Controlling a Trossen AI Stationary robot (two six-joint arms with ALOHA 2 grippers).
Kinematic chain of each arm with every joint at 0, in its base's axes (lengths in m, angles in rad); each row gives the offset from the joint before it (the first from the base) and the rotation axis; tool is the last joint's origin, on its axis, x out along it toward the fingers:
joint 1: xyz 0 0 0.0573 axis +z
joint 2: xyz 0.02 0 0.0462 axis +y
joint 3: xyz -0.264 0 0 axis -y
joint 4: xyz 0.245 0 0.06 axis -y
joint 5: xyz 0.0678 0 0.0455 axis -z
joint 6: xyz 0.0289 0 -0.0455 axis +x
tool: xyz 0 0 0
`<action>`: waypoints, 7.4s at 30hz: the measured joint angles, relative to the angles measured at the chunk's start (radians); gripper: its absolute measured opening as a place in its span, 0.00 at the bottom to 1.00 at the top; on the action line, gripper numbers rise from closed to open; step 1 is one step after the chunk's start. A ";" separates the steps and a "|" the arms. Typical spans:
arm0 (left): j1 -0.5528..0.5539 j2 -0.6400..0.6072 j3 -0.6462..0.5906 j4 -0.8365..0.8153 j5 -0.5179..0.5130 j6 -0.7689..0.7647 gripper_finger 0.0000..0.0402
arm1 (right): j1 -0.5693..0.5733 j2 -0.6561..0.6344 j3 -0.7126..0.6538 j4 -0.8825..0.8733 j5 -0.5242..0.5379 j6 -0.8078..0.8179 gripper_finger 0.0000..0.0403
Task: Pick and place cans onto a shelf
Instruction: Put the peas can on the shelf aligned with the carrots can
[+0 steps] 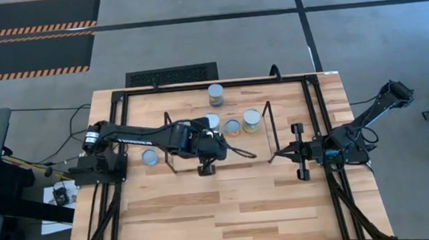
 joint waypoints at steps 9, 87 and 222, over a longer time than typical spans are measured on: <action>-0.117 -0.143 -0.157 0.083 -0.046 -0.082 0.01 | 0.044 0.000 0.000 -0.005 0.002 -0.017 0.02; 0.297 -1.229 -1.235 0.956 0.188 0.121 0.00 | -1.151 0.652 0.698 -0.479 -0.845 0.103 0.01; 0.945 -0.993 -1.571 1.851 0.833 0.074 0.00 | -0.402 0.989 1.206 -1.775 -0.054 1.052 0.01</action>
